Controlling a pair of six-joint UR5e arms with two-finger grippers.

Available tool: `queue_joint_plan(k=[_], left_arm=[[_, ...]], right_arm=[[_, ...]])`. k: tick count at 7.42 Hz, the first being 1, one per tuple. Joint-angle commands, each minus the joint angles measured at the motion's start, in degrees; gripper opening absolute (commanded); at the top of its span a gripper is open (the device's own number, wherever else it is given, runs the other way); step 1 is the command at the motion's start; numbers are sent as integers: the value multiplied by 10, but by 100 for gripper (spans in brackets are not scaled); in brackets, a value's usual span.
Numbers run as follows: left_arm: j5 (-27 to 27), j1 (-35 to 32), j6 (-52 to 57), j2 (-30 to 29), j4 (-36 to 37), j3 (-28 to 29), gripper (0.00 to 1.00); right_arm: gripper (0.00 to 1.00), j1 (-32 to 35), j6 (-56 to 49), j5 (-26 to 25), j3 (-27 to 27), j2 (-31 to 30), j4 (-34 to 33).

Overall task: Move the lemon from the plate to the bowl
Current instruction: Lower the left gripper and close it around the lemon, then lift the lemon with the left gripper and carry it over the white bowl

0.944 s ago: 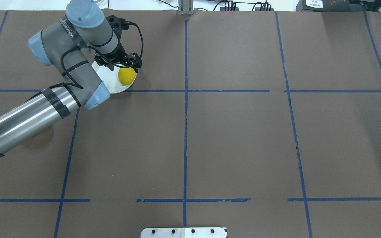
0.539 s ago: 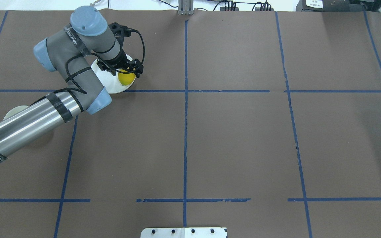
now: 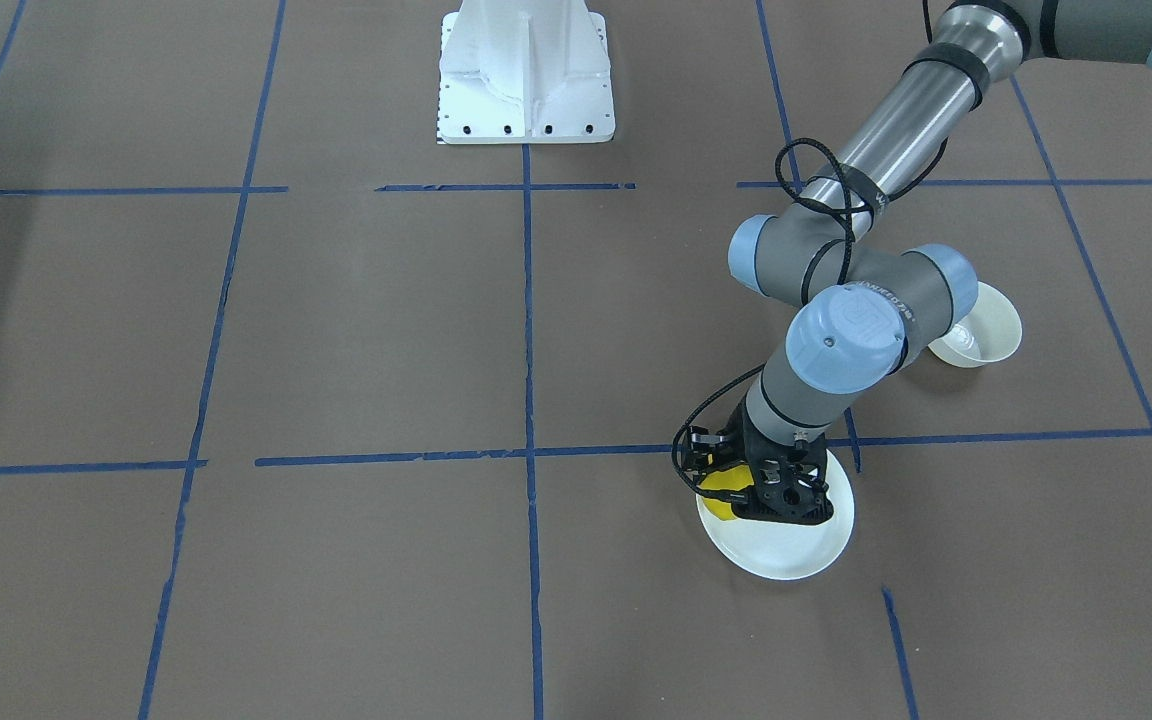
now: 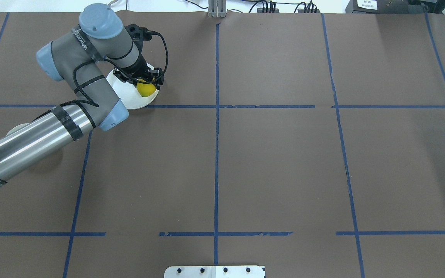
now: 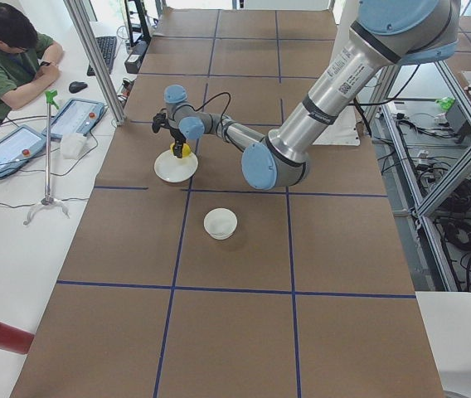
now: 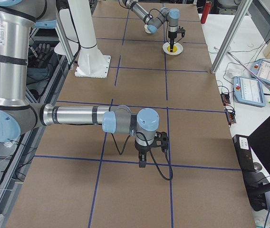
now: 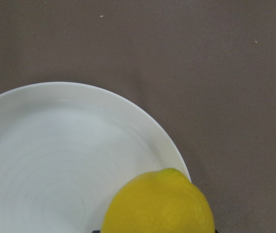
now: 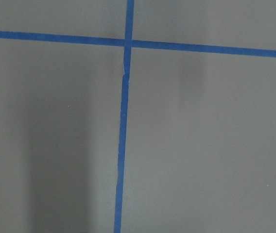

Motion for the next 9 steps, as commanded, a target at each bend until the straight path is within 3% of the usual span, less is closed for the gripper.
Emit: queue_joint_plan(k=[1,2,4,8,9], left_arm=[[-13,-52,-5,5,124,-50,24],[-17,-69,-7,27,188,-92,22],[-37,-106,-12,128,206,-211,22],[-37,-112,79,375,191,-402,18],[-35,-112,73,429,127,-409,17]], right_arm=[[100,0,0,0,0,0,0],[100,0,0,0,0,0,0],[100,0,0,0,0,0,0],[100,0,0,0,0,0,0],[100,0,0,0,0,0,0]])
